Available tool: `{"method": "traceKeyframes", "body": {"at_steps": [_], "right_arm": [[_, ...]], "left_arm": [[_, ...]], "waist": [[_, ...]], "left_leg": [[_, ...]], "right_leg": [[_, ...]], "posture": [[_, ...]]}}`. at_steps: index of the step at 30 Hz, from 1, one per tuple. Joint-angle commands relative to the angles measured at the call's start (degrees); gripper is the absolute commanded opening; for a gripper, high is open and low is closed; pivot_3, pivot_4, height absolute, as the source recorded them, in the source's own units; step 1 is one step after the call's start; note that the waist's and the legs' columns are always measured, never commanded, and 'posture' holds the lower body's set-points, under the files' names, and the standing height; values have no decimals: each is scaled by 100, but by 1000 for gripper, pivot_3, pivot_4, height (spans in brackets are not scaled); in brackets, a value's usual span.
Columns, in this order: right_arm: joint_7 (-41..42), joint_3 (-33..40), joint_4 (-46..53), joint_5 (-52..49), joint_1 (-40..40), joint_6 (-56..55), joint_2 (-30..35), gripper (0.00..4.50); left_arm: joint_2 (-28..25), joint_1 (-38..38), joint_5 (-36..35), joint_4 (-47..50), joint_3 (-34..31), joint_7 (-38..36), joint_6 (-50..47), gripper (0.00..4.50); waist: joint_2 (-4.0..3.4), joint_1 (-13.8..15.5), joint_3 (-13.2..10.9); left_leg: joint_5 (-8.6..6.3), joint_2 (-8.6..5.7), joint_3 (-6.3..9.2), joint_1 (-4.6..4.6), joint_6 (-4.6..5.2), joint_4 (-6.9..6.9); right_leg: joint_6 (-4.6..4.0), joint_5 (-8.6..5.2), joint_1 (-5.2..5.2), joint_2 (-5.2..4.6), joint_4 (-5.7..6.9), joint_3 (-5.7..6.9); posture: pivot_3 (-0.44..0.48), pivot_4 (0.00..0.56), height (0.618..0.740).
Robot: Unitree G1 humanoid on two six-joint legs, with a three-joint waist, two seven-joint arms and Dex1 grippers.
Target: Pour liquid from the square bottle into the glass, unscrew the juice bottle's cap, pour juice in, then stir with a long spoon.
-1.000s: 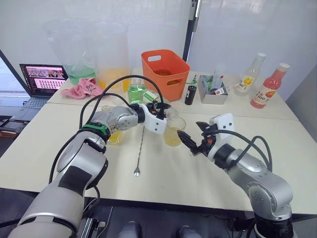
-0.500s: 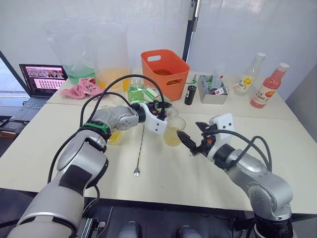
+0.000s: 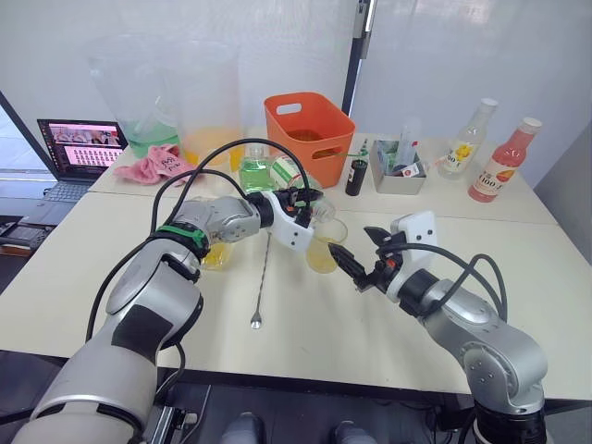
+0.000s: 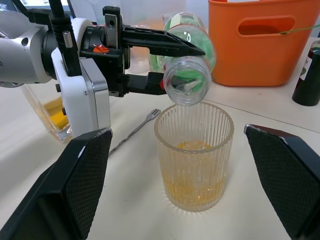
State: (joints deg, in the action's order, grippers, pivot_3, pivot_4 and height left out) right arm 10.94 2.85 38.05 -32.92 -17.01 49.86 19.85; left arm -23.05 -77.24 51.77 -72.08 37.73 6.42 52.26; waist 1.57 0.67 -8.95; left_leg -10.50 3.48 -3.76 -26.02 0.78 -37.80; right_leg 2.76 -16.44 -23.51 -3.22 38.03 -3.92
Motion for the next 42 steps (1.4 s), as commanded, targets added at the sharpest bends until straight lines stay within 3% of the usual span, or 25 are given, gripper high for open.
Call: {"method": "traceKeyframes", "body": {"at_steps": [1,13,32,36,42], "right_arm": [[-50,103,250,-54,-2,-35,-17,4483],[-101,80,265,-85,12,-18,-32,4483],[-103,128,288,-93,20,20,0,4483],[-108,140,295,-105,18,25,12,4483],[-111,159,275,-108,29,32,33,4483]], "left_arm": [[-33,-301,63,82,46,313,-19,1310],[-11,-414,242,43,231,666,-112,1310],[21,-416,226,-30,278,648,-117,1310],[40,-388,118,-66,205,509,-126,1310],[119,-147,-944,-224,-510,-886,112,1310]], "waist": [[0,0,0],[0,0,0],[0,0,0],[0,0,0],[0,-2,0]], "left_leg": [[0,0,0,0,0,0],[1,-1,0,-10,-2,-2],[5,-2,0,-17,-8,-2],[5,-2,0,-17,-8,-2],[6,-3,0,-19,-9,-2]], "right_leg": [[0,0,0,0,1,0],[0,0,-13,0,4,0],[0,1,-22,-1,7,0],[1,1,-23,-1,8,0],[0,1,-26,-2,9,0]], "posture": [[0,150,739],[0,150,739],[0,150,739],[0,150,739],[0,150,739]]}}
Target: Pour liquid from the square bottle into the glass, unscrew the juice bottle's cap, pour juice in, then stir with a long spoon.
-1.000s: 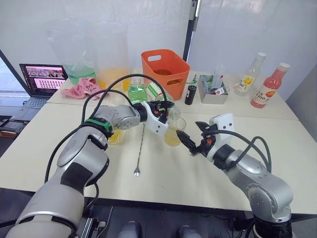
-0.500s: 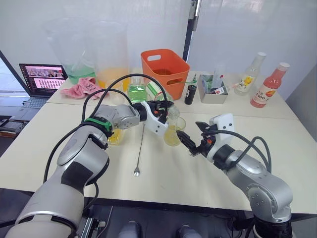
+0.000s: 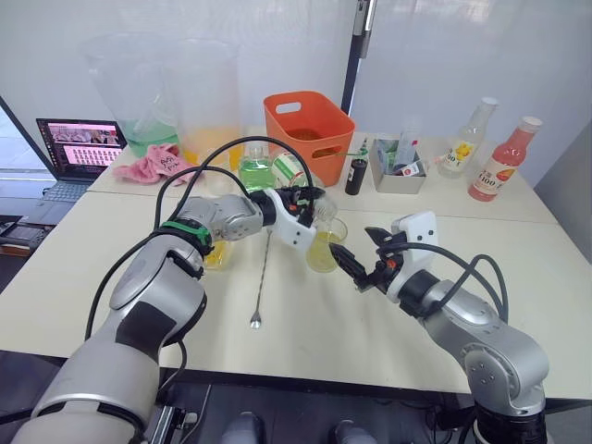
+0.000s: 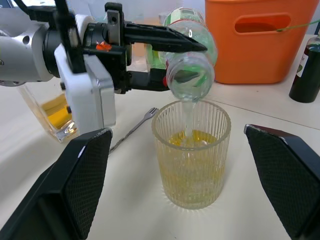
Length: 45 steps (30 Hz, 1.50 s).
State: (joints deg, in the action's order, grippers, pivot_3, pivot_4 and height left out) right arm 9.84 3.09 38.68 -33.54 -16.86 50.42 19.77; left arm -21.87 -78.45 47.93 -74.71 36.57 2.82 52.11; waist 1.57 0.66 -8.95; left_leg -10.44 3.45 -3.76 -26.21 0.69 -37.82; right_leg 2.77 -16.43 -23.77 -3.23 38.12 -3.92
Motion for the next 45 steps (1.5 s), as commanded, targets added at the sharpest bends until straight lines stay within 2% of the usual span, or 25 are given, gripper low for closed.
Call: {"method": "traceKeyframes", "body": {"at_steps": [1,10,13,16,19,22,25,29,35,37,41,45], "right_arm": [[-1,139,209,-46,17,-23,46,4483],[74,146,90,-4,10,-90,108,4483],[177,159,-5,23,-34,-136,206,4483],[329,206,-97,16,-78,-166,346,4483],[572,246,-217,-11,-135,-200,548,4483],[862,290,-351,-39,-170,-229,775,4483],[1322,341,-616,-40,-232,-334,1124,4483],[1987,338,-1019,-46,-336,-612,1489,4483],[2930,346,-1373,-302,-520,-783,1824,4483],[3160,372,-1395,-468,-580,-727,1882,4483],[3531,359,-1521,-527,-722,-755,2068,4483],[3709,396,-1556,-582,-704,-745,2099,4483]], "left_arm": [[7,7,-735,42,-514,-779,162,1310],[48,266,-2186,158,-1500,-2784,165,1310],[13,196,-3181,270,-2215,-3904,-194,1310],[-31,102,-4109,516,-2876,-5109,-878,1310],[-131,17,-4777,913,-3351,-5933,-1867,1310],[-297,82,-5218,1543,-3594,-6495,-2904,1310],[-685,479,-5640,2694,-3686,-7121,-4341,1310],[-1208,1219,-6366,4539,-3880,-7409,-6368,1310],[-1930,2211,-7547,6649,-4426,-7398,-8523,1310],[-2155,2457,-7908,7046,-4619,-7403,-8996,1310],[-2766,3311,-8795,7853,-5523,-7326,-9867,1310],[-3148,4126,-9224,8289,-6263,-7074,-10283,1310]], "waist": [[0,-3,0],[0,-4,0],[0,-9,0],[0,-26,0],[0,-48,0],[0,-86,0],[-1,-126,0],[-1,-196,1],[-1,-185,0],[-1,-201,1],[-1,-196,0],[1,-173,0]], "left_leg": [[0,1,0,0,-1,0],[2,0,0,-2,-3,-1],[2,0,1,-2,-3,-1],[3,1,2,-3,-3,-2],[3,1,4,-3,-3,-2],[3,0,9,-4,-2,-3],[3,-6,23,-4,-3,-4],[4,-5,28,3,-3,-4],[12,-3,34,2,-16,-5],[12,0,33,2,-16,-5],[13,7,34,5,-17,-5],[15,10,33,6,-19,-6]], "right_leg": [[0,0,0,0,1,0],[0,0,-3,0,7,0],[0,1,-3,0,8,0],[0,1,-5,0,9,0],[0,1,-5,1,14,0],[0,1,-5,1,16,0],[0,1,-6,1,37,0],[0,1,-10,3,58,-3],[-1,0,-21,6,80,-3],[-1,0,-23,7,81,-4],[-2,0,-24,11,85,-4],[-3,0,-24,12,83,-3]], "posture": [[0,150,739],[0,150,739],[0,150,739],[0,150,739],[0,150,739],[0,150,739],[0,150,739],[0,150,739],[0,150,739],[0,150,739],[0,150,739],[0,150,739]]}}
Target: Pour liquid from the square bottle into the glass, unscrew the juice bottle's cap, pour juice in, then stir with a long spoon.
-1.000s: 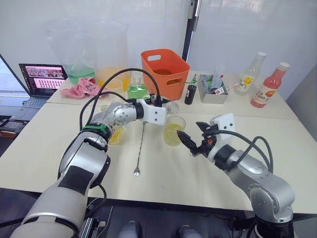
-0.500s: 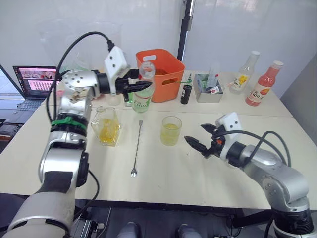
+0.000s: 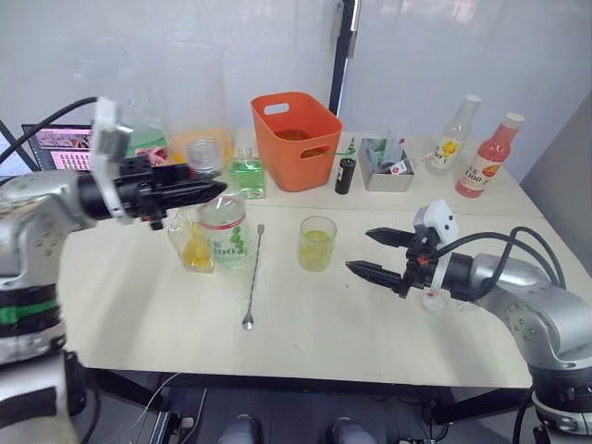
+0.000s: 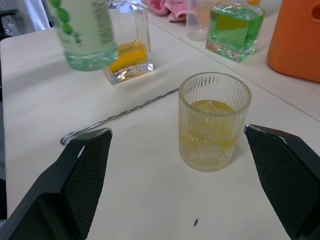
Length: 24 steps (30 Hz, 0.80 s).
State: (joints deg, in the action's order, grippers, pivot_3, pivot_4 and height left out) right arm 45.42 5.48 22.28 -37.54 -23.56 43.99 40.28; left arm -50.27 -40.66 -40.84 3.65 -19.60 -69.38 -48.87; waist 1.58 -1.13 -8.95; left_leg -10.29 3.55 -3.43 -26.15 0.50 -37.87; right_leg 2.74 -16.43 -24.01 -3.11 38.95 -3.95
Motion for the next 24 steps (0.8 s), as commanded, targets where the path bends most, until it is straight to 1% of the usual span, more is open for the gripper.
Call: {"method": "traceKeyframes", "body": {"at_steps": [1,3,6,9,11,12,15,17,21,24], "right_arm": [[198,168,89,-196,-20,-111,54,4483],[264,190,89,-225,26,-126,70,4483],[345,231,102,-237,110,-146,102,4483],[391,300,174,-315,189,-127,115,4483],[409,316,221,-318,294,-172,119,4483],[418,322,276,-310,397,-201,121,4483],[409,365,447,-301,670,-267,94,4483],[370,393,570,-278,877,-314,81,4483],[201,472,778,-313,1134,-300,40,4483],[22,544,952,-394,1283,-230,1,4483]], "left_arm": [[-382,666,-342,579,-903,245,-192,1310],[-474,1208,-426,721,-1427,476,-332,1310],[-610,1874,-361,742,-1896,607,-310,1310],[-766,2444,-121,496,-2149,513,-23,1310],[-856,2690,109,212,-2157,465,327,1310],[-883,2694,274,-47,-2095,520,573,1310],[-860,2354,685,-751,-1798,784,1331,1310],[-736,1814,948,-1252,-1478,1108,1784,1310],[-558,1029,1211,-1857,-952,1300,2248,1310],[-390,439,1515,-2490,-545,1450,2690,1310]], "waist": [[0,9,0],[0,15,0],[6,45,-2],[12,46,-3],[12,50,-3],[12,56,-3],[16,76,-2],[26,131,-2],[49,159,6],[49,174,6]], "left_leg": [[0,0,-1,0,0,0],[0,-1,-4,1,0,0],[1,4,-7,1,-1,0],[1,6,-12,1,-2,0],[1,7,-14,2,-2,0],[1,9,-14,3,-2,0],[1,11,-16,5,-2,0],[1,11,-19,4,-3,0],[4,12,-23,3,-7,0],[3,12,-24,3,-7,0]], "right_leg": [[0,0,0,0,-1,0],[-1,0,0,-2,-1,-1],[-6,-2,-1,-1,-4,1],[-9,-3,-1,-3,-8,1],[-14,-5,-2,-2,-9,2],[-19,-7,-1,-2,-9,2],[-24,-11,-1,-1,-9,5],[-24,-11,-1,-1,-12,5],[-23,-10,1,-1,-17,5],[-23,-10,-2,0,-10,5]], "posture": [[0,150,739],[0,150,739],[0,150,739],[0,150,739],[0,150,739],[0,150,739],[0,150,739],[0,150,739],[0,150,739],[0,150,739]]}}
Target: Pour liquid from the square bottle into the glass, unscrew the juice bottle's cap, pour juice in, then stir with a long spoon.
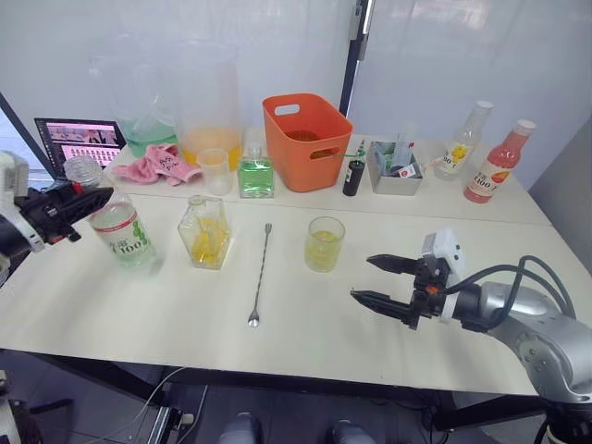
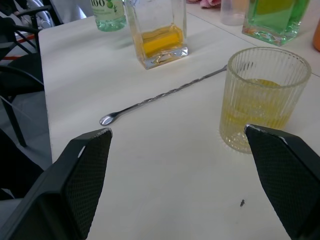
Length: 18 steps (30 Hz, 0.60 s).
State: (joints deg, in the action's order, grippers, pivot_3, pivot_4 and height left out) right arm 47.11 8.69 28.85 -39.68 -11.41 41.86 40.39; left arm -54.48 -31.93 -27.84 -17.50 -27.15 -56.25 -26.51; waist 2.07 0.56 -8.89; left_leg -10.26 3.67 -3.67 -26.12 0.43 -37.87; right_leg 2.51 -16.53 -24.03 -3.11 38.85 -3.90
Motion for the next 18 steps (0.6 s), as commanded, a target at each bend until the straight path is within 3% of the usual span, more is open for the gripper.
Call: {"method": "traceKeyframes", "body": {"at_steps": [1,9,18], "right_arm": [[-198,247,343,-211,92,2,-22,4483],[-439,339,566,-377,269,9,3,4483],[-579,366,629,-478,258,19,55,4483]], "left_arm": [[82,-591,284,-553,317,149,554,1310],[532,-1663,764,-2081,957,143,1331,1310],[716,-1741,1012,-2613,1243,29,1539,1310]], "waist": [[1,7,0],[5,-23,0],[7,-20,2]], "left_leg": [[0,0,0,0,0,0],[0,3,2,-1,0,0],[0,1,5,0,0,0]], "right_leg": [[0,0,0,1,1,0],[0,0,0,6,1,-1],[0,0,2,6,5,0]], "posture": [[0,150,739],[0,150,739],[0,150,739]]}}
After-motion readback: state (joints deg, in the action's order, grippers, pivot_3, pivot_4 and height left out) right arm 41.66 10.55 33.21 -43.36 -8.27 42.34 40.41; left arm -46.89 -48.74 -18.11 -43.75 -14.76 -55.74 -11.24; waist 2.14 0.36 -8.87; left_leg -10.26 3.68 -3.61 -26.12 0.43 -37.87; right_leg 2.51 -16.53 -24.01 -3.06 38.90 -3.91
